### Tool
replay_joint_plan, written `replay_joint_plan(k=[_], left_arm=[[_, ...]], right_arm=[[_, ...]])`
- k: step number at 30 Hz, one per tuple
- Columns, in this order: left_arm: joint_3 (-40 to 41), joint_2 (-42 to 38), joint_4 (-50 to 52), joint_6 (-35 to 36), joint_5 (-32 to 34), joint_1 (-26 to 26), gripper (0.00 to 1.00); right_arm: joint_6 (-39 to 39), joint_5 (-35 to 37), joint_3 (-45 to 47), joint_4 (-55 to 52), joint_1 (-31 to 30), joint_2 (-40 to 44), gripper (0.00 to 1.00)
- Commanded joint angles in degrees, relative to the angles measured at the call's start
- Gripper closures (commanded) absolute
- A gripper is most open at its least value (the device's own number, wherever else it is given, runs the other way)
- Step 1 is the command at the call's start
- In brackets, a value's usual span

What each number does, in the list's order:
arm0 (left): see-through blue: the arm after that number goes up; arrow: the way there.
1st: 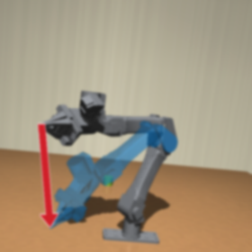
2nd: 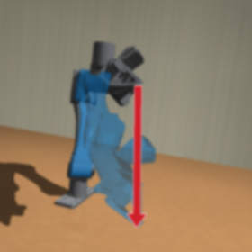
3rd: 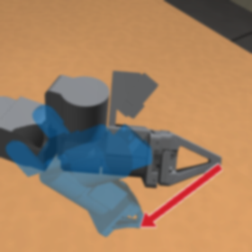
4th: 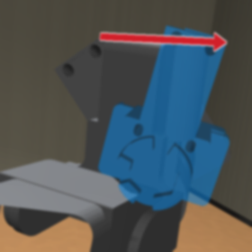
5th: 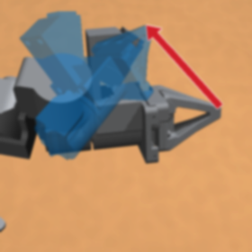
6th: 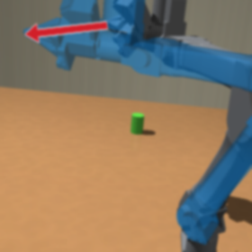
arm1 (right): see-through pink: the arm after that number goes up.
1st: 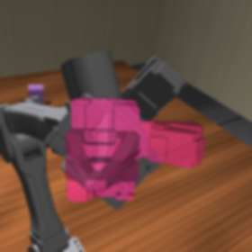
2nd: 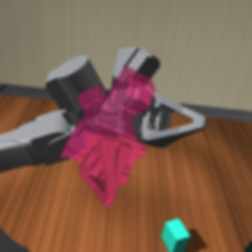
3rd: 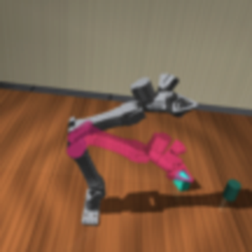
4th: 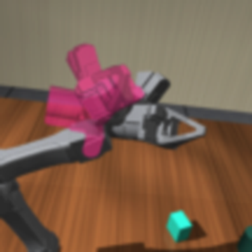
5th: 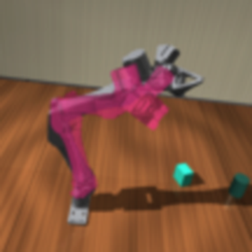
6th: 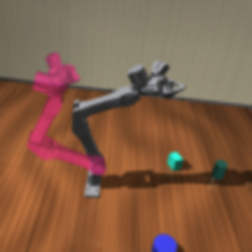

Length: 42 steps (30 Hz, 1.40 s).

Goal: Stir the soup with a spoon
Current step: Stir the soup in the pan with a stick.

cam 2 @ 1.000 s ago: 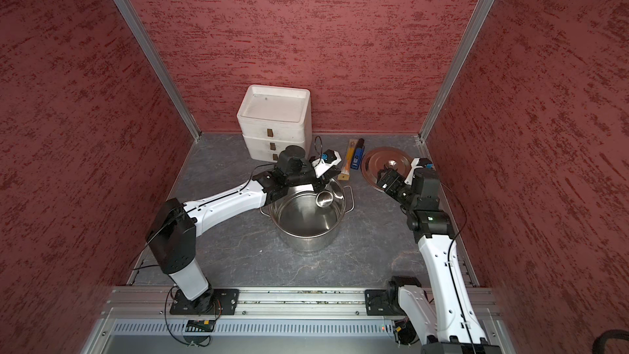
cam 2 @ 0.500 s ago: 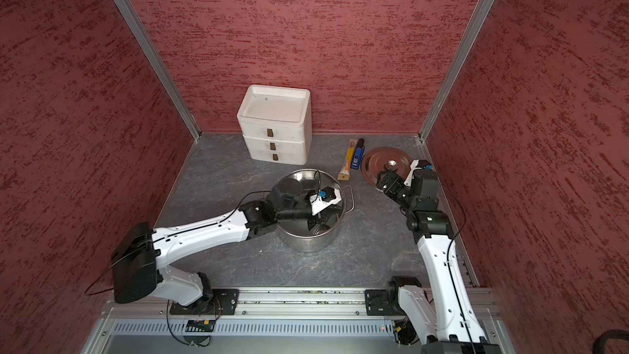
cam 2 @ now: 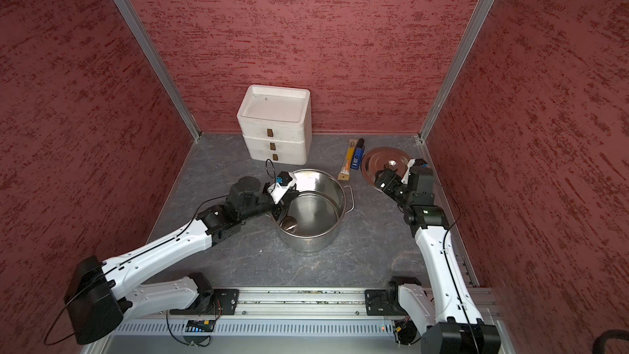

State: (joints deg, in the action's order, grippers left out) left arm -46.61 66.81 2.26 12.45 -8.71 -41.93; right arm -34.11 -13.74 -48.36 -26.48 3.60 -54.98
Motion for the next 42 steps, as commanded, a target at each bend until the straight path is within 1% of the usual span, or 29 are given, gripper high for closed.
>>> replay_joint_plan(k=[1,7,12,16,23,25,28,34,38,42], left_arm=[[-1.8,3.3,-3.3,0.5,0.9,3.5,1.00],[-10.6,13.7,-7.1,4.3,-1.6,6.7,1.00],[-19.5,22.0,-8.3,5.0,-5.5,6.6,1.00],[-24.6,27.0,-9.5,5.7,-8.1,3.8,1.00],[-30.2,32.4,-11.3,5.7,-10.3,-4.3,1.00],[-29.9,32.3,-11.8,5.2,-11.0,-6.6,1.00],[-27.5,30.2,-11.4,4.8,-12.1,-9.7,1.00],[-17.9,21.3,-10.2,1.7,-12.7,-14.5,1.00],[-11.8,15.4,-7.2,-0.2,-8.7,-17.3,1.00],[-7.0,9.5,-4.4,-0.6,-2.2,-16.8,1.00]], right_arm=[[0.2,-0.4,-1.3,1.8,0.3,0.0,0.03],[0.4,-0.1,-2.3,0.7,0.3,0.3,0.03],[0.8,0.6,-3.1,-0.5,0.3,1.3,0.03],[0.9,1.4,-2.9,-1.6,0.3,2.6,0.03],[0.6,2.2,-2.0,-2.7,0.3,4.2,0.03],[0.6,2.2,-2.0,-2.7,0.3,4.2,0.03],[0.7,2.2,-2.0,-2.7,0.3,4.1,0.03],[0.4,1.8,-0.8,-1.6,0.3,3.7,0.03],[-0.2,1.2,-0.2,-0.1,0.3,2.9,0.03],[-0.1,0.6,-0.4,0.8,0.3,1.4,0.03]])
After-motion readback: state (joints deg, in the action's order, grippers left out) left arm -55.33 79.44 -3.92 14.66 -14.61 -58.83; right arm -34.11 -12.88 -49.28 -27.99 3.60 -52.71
